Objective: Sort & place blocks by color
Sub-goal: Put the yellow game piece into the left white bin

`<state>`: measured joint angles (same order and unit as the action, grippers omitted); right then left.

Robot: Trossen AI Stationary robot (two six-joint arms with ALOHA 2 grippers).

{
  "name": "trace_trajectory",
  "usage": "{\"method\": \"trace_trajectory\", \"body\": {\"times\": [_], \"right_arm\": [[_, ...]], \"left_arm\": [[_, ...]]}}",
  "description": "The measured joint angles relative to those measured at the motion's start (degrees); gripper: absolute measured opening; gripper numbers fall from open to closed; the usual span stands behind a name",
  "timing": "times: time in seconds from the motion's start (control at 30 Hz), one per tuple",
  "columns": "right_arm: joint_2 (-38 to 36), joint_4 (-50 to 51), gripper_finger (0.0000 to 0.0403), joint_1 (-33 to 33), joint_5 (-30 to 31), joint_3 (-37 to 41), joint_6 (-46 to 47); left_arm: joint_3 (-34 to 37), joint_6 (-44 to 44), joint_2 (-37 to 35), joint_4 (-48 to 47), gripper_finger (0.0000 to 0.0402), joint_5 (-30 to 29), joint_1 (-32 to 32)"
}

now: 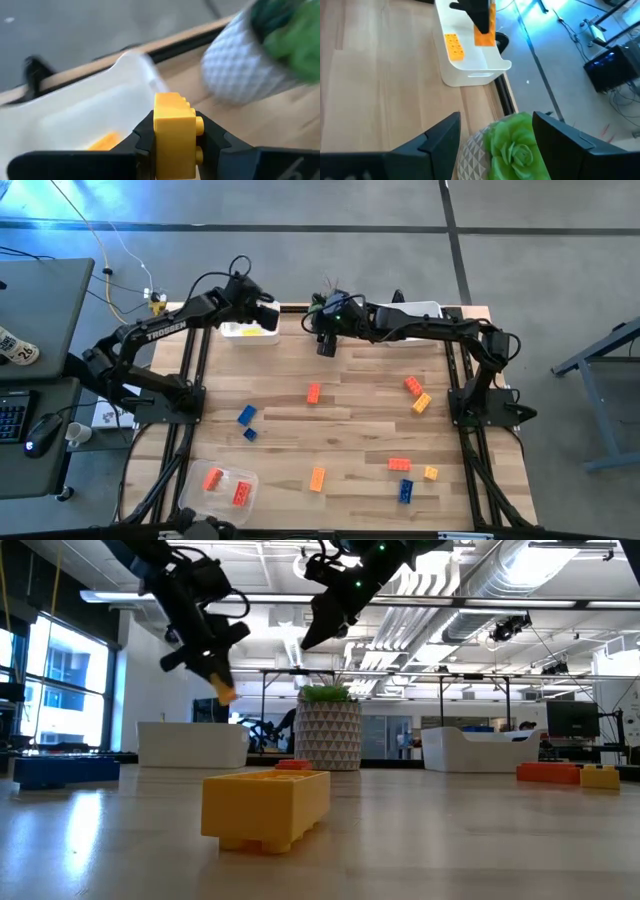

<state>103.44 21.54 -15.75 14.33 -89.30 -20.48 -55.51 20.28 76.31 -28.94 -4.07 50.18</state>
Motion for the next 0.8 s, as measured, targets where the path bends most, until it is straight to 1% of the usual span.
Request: {"method": "trace_trajectory", "body": {"times": [0.13, 0.23, 0.3, 0.33, 0.4, 0.5, 0.63, 0.8], "right_arm": [[0.0, -0.3, 0.0233, 0.0, -1.0, 0.0, 0.1], [0.0, -0.4, 0.0233, 0.0, -1.0, 0.0, 2.0], [0.0, -0.4, 0.0234, 0.0, -1.1, 0.0, 4.3], [0.0, -0.3, 0.0234, 0.0, -1.4, 0.0, 5.9], [0.0, 0.2, 0.0234, 0.0, -3.3, 0.0, 9.0], [0.0, 1.4, 0.0234, 0.5, -5.9, 0.0, 14.9], [0.0, 4.8, 0.0234, 1.8, -6.0, 0.0, 22.8], [0.0, 11.0, 0.0234, 3.8, -8.6, 0.0, 27.8]], "left_arm": [[0.0, -2.4, 0.1, -5.7, 0.0074, -4.0, 0.9], [0.0, -3.5, 0.1, -8.6, 0.0078, -6.9, 1.3], [0.0, -5.0, 0.1, -9.6, 0.0080, -6.4, 1.8], [0.0, -5.7, 0.1, -9.9, 0.0081, -5.2, 2.1], [0.0, -6.8, 0.1, -10.0, 0.0082, -2.9, 2.6], [0.0, -7.0, 0.1, -10.2, 0.0088, -2.2, 3.0], [0.0, -9.0, 0.1, -11.5, 0.0107, -2.0, 3.1], [0.0, -13.8, 0.2, -12.1, 0.0140, -2.0, 3.0]]}}
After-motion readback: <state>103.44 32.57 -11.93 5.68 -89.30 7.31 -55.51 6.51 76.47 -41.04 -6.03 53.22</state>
